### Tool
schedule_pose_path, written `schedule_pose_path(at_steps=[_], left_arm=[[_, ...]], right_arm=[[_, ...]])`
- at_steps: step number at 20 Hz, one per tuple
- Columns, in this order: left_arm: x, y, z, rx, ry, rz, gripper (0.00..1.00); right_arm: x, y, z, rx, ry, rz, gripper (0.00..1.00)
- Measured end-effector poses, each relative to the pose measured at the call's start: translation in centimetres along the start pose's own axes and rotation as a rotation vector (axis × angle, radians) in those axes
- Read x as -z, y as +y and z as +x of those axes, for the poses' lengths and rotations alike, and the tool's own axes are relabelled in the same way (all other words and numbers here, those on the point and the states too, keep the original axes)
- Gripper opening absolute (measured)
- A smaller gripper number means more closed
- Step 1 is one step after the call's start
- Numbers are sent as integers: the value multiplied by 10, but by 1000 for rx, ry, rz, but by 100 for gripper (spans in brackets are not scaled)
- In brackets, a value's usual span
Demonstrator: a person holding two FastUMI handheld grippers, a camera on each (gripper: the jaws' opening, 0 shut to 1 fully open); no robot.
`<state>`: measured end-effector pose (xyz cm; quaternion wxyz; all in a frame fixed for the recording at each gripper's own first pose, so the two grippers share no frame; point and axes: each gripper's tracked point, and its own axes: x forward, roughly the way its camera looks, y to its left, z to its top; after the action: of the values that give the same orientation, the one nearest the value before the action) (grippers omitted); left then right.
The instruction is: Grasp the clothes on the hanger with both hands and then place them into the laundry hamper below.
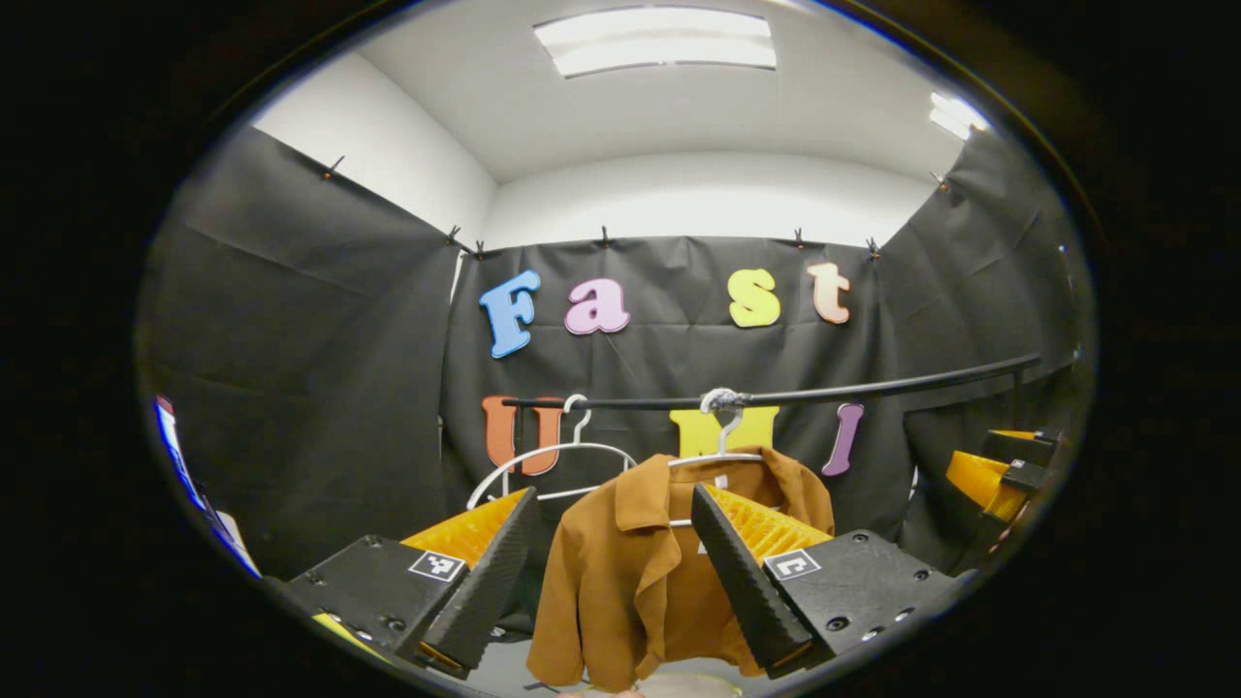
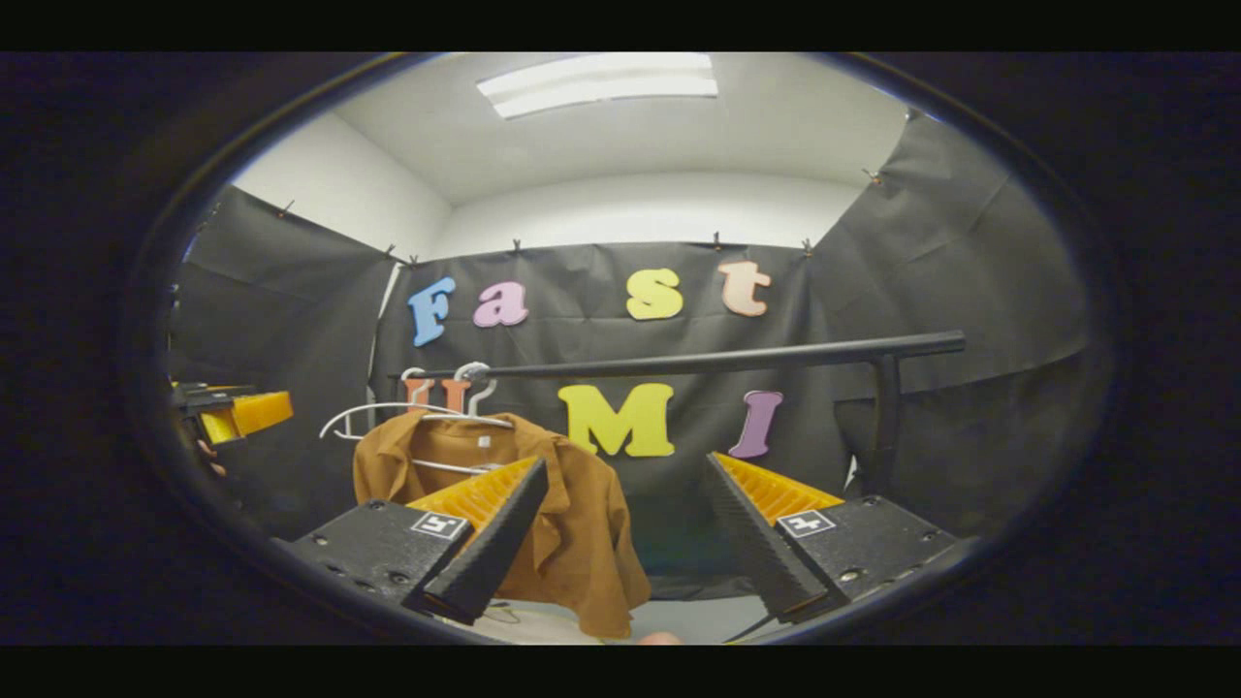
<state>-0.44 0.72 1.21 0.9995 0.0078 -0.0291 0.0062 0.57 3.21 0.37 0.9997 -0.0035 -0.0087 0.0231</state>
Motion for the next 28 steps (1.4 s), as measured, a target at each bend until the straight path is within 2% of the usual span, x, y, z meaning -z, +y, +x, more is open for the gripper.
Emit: schedule_pose_path(at_steps=[1, 2, 8, 9, 11, 12, 13, 16, 18, 19, 21, 25, 28], left_arm=[[3, -1, 1, 5, 6, 3, 96], [5, -2, 2, 11, 8, 6, 100], [34, -13, 13, 36, 58, 11, 100], [40, -14, 15, 38, 66, 4, 97], [53, -20, 21, 48, 88, -16, 100], [59, -22, 23, 49, 100, -23, 97], [67, -21, 26, 47, 113, -26, 100], [90, -18, 37, 38, 155, -37, 100], [102, -21, 45, 52, 183, -61, 97], [108, -24, 50, 63, 198, -72, 100], [118, -30, 58, 78, 219, -88, 100], [133, -44, 81, 108, 234, -119, 100], [144, -41, 99, 91, 234, -109, 100]], right_arm=[[3, 1, 2, -1, 6, 1, 100], [5, 1, 3, 0, 10, 3, 100], [34, 3, 18, 7, 70, -3, 100], [40, 3, 22, 8, 83, -7, 100], [54, 5, 32, 1, 113, -10, 100], [63, 9, 36, -7, 134, -5, 100], [71, 12, 42, -14, 155, 6, 100], [94, 24, 59, -44, 212, 34, 100], [107, 34, 71, -71, 237, 44, 100], [112, 42, 76, -90, 246, 47, 100], [119, 53, 89, -119, 256, 45, 100], [133, 69, 115, -162, 281, 56, 100], [146, 80, 131, -199, 311, 83, 100]])
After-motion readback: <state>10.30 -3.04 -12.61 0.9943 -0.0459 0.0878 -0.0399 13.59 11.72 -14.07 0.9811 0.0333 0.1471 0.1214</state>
